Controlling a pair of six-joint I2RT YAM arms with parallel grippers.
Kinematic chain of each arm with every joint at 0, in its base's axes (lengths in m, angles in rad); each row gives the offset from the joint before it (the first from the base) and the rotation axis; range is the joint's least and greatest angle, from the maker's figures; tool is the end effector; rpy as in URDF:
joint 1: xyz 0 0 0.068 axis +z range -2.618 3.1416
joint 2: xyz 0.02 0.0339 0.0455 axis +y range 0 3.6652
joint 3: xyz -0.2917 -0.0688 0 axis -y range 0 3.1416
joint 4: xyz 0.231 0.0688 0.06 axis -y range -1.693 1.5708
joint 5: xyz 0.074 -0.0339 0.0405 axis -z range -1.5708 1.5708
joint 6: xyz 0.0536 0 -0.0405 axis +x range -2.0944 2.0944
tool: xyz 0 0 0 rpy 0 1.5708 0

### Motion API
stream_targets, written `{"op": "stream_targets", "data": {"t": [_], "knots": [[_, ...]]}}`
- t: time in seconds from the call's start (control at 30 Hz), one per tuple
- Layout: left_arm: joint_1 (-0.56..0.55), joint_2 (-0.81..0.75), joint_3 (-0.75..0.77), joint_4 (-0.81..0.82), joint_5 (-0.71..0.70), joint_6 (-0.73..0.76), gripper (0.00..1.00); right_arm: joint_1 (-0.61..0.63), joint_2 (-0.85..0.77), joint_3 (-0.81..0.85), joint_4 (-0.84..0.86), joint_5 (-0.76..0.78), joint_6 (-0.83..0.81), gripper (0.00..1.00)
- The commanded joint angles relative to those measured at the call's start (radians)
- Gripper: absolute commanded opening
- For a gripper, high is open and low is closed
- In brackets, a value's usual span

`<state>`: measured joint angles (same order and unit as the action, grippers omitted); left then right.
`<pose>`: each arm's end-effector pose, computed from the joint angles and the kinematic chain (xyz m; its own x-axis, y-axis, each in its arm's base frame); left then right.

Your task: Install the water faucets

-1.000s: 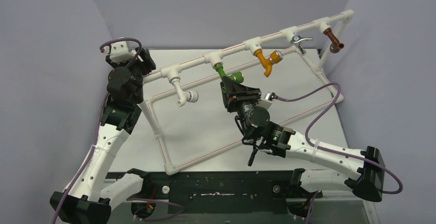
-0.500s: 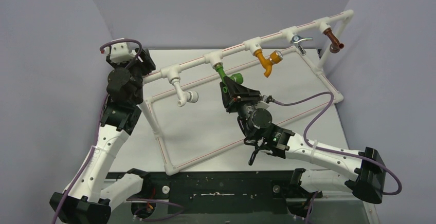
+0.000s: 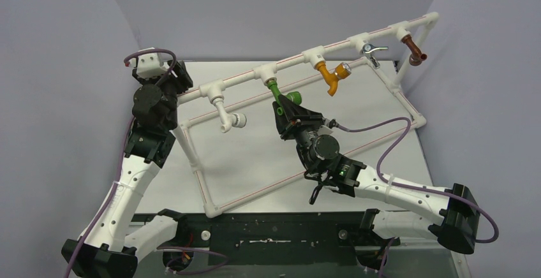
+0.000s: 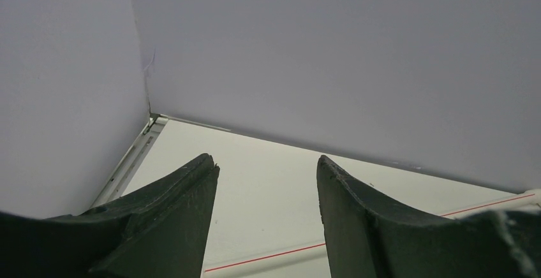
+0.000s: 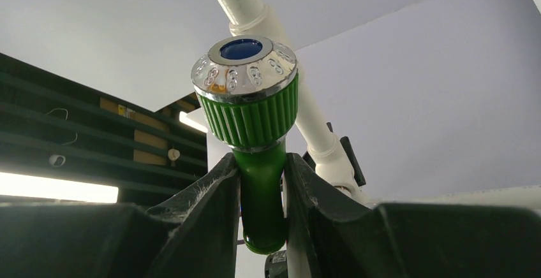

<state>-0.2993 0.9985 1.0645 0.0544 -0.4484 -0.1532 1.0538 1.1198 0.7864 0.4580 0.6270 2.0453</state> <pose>0.2075 -0.0397 0.4485 0.1356 -0.1858 -0.9732 -0.1263 0.9710 -0.2030 0.1496 0.1994 0.3717 -0.3983 0.7568 0.5182 0.1355 -0.5102 0.8493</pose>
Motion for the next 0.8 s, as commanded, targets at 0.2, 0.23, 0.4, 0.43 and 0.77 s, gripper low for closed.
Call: {"op": "stream_targets", "data": {"t": [0.2,0.23,0.4,0.43,0.77], "knots": [[-0.018,-0.029,-0.070,-0.283,-0.008,0.007,0.55,-0.048,0.035,-0.001,-0.083,0.022,0.127,0.00],[-0.019,-0.029,-0.070,-0.283,-0.008,0.007,0.55,-0.047,0.038,-0.001,-0.074,0.018,0.118,0.00],[-0.020,-0.026,-0.071,-0.285,-0.007,0.007,0.55,-0.044,0.034,0.001,-0.083,0.030,0.089,0.00],[-0.020,-0.026,-0.071,-0.284,-0.007,0.007,0.55,-0.044,0.033,0.002,-0.092,0.030,0.086,0.00],[-0.020,-0.027,-0.070,-0.282,-0.007,0.007,0.55,-0.044,0.014,0.002,-0.110,0.033,0.056,0.19]]}}
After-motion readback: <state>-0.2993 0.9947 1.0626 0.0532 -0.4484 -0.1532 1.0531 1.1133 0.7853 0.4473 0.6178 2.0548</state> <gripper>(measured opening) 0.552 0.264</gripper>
